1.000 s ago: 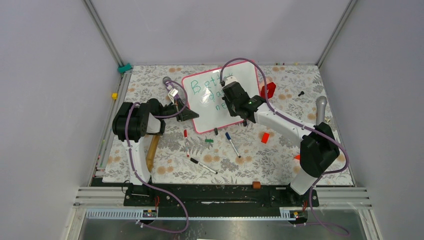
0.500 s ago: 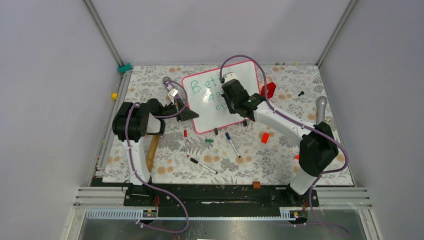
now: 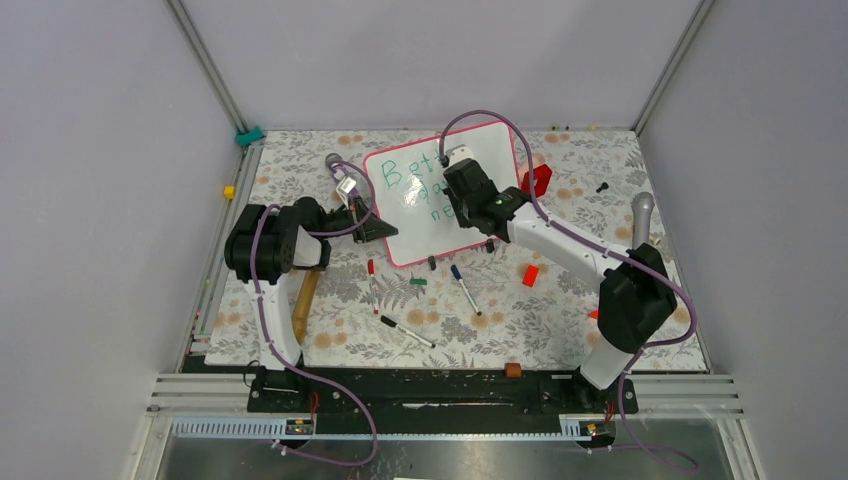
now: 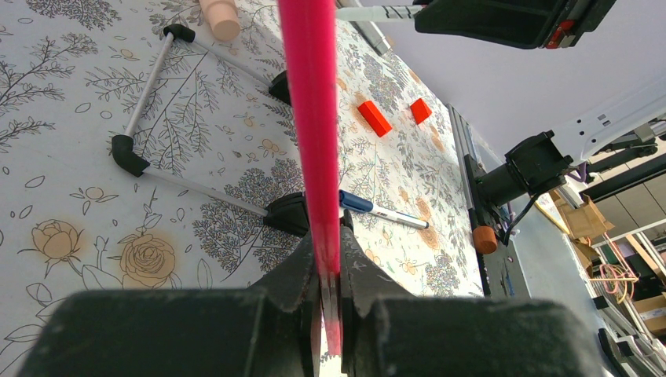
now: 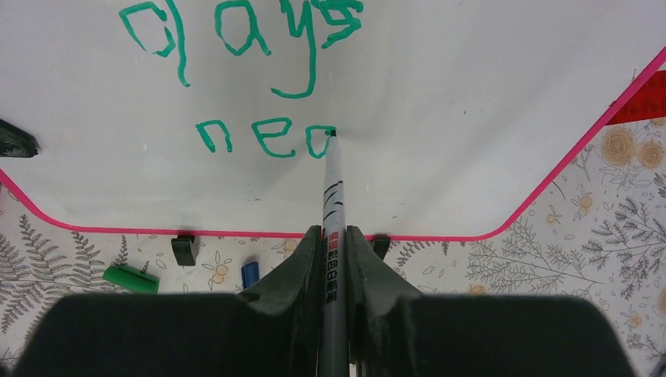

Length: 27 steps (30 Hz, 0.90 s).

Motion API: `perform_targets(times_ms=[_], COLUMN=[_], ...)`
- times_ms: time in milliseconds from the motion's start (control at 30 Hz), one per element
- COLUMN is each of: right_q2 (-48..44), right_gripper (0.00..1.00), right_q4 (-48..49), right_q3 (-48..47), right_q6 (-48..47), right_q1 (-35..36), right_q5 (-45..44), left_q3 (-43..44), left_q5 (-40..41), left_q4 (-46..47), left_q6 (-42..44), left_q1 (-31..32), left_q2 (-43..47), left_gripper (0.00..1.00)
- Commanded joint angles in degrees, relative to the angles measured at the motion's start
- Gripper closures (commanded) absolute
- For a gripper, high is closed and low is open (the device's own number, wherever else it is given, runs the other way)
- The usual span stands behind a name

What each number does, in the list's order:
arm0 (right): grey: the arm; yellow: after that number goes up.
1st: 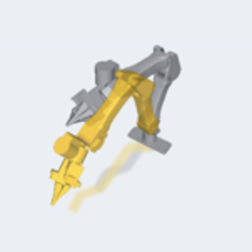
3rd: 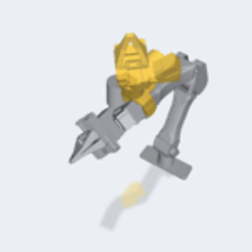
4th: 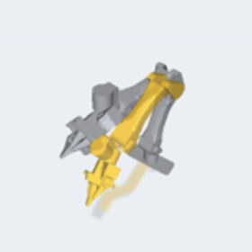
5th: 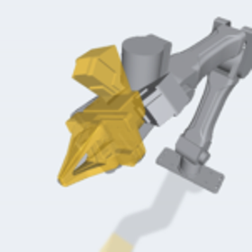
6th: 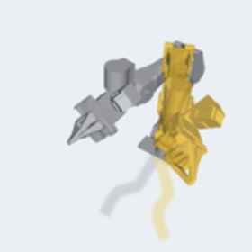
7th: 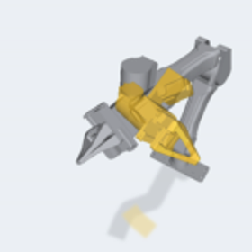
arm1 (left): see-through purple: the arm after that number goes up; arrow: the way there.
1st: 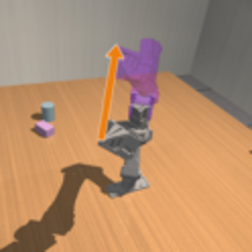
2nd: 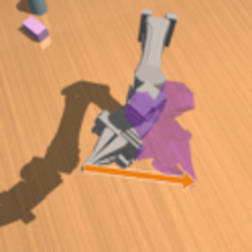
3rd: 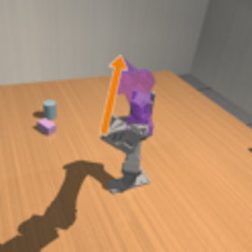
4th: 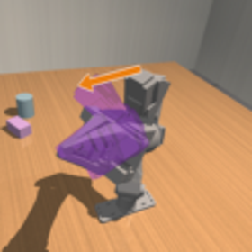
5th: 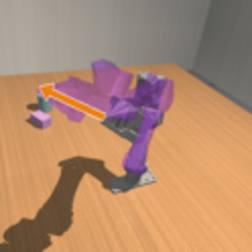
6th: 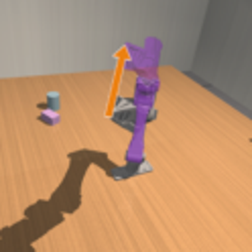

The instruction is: Write a sentence on the whiteboard

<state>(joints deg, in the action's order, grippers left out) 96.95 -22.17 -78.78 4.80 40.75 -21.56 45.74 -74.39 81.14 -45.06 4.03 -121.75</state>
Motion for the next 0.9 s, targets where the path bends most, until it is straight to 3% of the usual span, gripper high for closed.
perform_targets(times_ms=[0, 867], right_q2=[0.14, -0.68], right_gripper=[1.0, 1.0], right_q4=[0.4, -1.96], right_q3=[1.1, 0.62], right_q6=[-0.15, 0.09], right_q1=[-0.28, -0.28], right_q5=[-0.48, -1.48], left_q3=[-0.27, -0.29], left_q5=[-7.66, -7.67], left_q4=[2.57, 2.59], left_q6=[4.89, 4.89], left_q1=[1.16, 1.22], left_q2=[-1.6, -1.64], left_gripper=[1.0, 1.0])
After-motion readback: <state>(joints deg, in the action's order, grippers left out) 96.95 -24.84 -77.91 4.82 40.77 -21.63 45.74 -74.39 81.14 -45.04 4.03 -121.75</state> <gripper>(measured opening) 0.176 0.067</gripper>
